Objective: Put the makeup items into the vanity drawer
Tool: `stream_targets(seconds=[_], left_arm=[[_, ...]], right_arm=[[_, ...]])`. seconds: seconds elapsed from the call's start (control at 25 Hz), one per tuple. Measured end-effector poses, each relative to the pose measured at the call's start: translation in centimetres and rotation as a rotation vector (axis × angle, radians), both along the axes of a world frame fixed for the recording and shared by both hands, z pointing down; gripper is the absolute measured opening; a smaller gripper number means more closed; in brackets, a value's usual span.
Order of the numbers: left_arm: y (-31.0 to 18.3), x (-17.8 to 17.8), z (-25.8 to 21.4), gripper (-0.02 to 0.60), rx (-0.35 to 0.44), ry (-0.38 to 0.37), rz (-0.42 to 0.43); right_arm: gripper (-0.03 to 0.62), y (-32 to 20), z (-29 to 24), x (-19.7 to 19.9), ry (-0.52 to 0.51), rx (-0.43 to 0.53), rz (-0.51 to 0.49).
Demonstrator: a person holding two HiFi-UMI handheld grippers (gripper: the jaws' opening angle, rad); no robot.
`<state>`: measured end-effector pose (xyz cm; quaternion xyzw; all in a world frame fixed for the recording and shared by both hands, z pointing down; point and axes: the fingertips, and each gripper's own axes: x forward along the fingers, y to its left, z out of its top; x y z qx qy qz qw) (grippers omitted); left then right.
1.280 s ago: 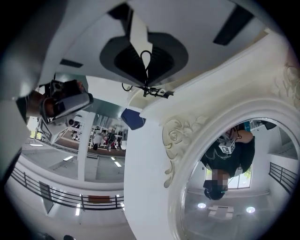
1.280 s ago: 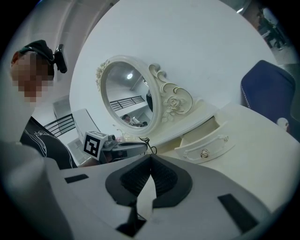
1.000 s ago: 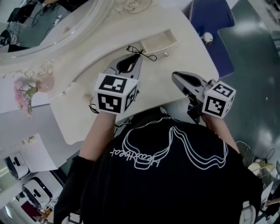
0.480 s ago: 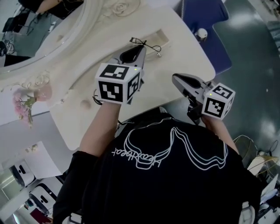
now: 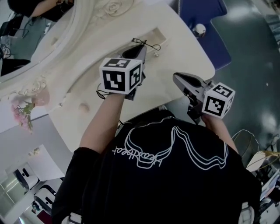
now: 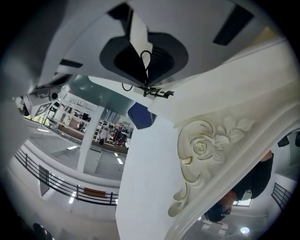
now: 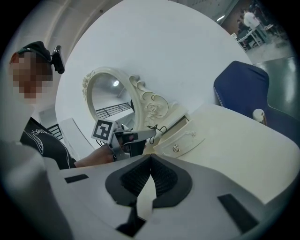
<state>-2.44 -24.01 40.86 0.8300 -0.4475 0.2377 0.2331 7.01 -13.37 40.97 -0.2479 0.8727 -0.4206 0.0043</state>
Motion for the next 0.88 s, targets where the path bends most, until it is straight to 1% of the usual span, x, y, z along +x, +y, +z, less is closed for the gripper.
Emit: stream_targets(seconds=[0.36,0.48,0.56,0.76,0.88], left_arm=[[-0.7,-0.2,2.2,0.023,-0.075,-0.006,-0.024],[-0.9,-0.4,2.8,0.023,-0.094,-0.021,-0.03],[-1.0,-0.4,2.9,0.025,-0.098,-0.028,-0.031],[-1.3,-0.5,2.8,0.026,-0.092,-0.012,-0.055],[-1.2,-0.3,2.6,0.055,-0.093,0.0,-0.051]], right_arm=[[0.005,-0.4,1.1,0.6,0.003,-0.032,0.012],[0.005,-0.6,1.2,0.6,0.002,-0.035,0.013],[0.005,-0.6,1.3,0.5,0.003,-0.038,0.011],[0.005,-0.5,1.5,0.2,0.0,-0.045,0.001],[0.005,-0.6,1.5,0.2,0.001,-0.046,0.0]])
